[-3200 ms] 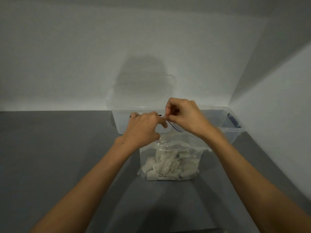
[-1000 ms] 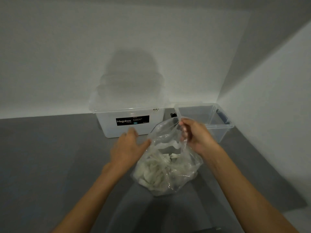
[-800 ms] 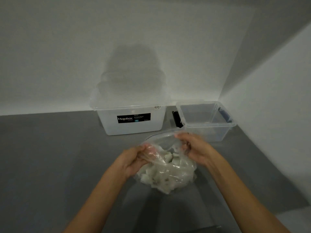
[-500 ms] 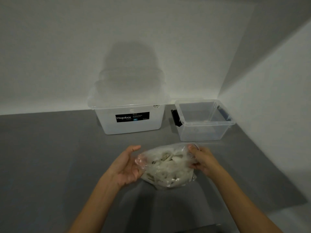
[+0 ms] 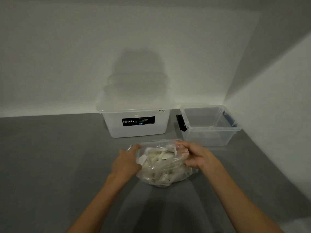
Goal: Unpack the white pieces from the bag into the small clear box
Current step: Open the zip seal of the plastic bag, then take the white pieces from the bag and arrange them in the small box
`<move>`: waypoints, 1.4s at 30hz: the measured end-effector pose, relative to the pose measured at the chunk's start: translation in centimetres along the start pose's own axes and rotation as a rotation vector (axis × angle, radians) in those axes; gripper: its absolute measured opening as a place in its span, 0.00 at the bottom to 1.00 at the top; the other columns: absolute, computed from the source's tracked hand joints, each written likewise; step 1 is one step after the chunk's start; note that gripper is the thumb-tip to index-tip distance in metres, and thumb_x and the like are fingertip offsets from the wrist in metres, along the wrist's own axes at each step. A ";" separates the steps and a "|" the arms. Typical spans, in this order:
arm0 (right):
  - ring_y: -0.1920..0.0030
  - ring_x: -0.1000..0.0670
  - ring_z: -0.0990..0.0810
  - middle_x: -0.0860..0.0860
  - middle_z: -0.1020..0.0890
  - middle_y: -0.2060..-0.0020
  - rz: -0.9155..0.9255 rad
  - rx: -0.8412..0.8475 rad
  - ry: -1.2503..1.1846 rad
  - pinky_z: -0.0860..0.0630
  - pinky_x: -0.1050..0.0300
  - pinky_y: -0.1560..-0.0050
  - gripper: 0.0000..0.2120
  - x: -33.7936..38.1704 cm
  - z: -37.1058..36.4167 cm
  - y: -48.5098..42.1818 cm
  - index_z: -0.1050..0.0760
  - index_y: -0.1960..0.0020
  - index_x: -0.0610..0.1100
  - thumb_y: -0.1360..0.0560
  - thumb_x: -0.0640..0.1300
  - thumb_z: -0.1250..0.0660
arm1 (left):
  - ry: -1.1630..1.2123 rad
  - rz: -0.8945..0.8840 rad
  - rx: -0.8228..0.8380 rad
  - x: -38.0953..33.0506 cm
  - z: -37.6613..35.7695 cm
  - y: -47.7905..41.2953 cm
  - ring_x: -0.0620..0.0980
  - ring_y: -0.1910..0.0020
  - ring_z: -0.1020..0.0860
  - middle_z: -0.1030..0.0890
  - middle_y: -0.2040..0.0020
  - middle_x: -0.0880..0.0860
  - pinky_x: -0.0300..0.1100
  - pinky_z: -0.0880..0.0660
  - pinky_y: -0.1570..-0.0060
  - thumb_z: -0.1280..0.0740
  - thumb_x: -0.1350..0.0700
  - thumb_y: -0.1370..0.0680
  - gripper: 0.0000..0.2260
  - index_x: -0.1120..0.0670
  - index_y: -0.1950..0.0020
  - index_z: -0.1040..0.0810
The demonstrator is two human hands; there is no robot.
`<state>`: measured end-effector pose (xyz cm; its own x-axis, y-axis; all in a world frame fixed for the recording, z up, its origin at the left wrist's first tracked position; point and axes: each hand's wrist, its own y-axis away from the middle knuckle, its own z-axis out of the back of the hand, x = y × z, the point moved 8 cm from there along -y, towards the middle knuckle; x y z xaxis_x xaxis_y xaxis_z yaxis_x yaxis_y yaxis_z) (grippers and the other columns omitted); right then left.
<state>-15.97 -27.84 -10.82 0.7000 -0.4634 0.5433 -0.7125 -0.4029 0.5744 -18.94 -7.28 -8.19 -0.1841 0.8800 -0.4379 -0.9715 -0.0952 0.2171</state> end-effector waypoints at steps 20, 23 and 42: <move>0.30 0.34 0.37 0.41 0.42 0.28 0.260 -0.435 1.765 0.35 0.42 0.31 0.32 -0.1 1.5 -1.1 0.49 0.25 0.63 0.21 0.38 0.43 | -0.120 0.039 0.219 1.5 -3.0 -1.1 0.61 0.40 0.27 0.47 0.30 0.56 0.52 0.26 0.40 0.29 0.47 0.30 0.36 0.34 0.29 0.45; 0.33 0.40 0.29 0.45 0.30 0.30 0.268 -0.323 1.754 0.29 0.51 0.37 0.32 -0.2 1.2 -0.8 0.47 0.23 0.57 0.22 0.38 0.40 | -0.099 -0.031 0.336 0.4 -4.3 -1.2 0.59 0.32 0.32 0.42 0.26 0.55 0.49 0.31 0.34 0.31 0.54 0.25 0.34 0.43 0.24 0.45; 0.29 0.45 0.32 0.51 0.35 0.27 0.191 -0.184 1.591 0.28 0.54 0.35 0.38 0.4 1.6 -2.6 0.38 0.25 0.54 0.29 0.25 0.40 | 0.119 -0.011 0.406 2.4 -6.0 -3.0 0.58 0.33 0.34 0.41 0.32 0.57 0.43 0.27 0.42 0.25 0.52 0.31 0.38 0.42 0.27 0.42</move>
<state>-13.91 -28.18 -13.11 0.0265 0.8018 0.5970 -0.8578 -0.2884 0.4254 -17.39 -7.70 -15.13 -0.2132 0.8179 -0.5344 -0.8401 0.1258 0.5277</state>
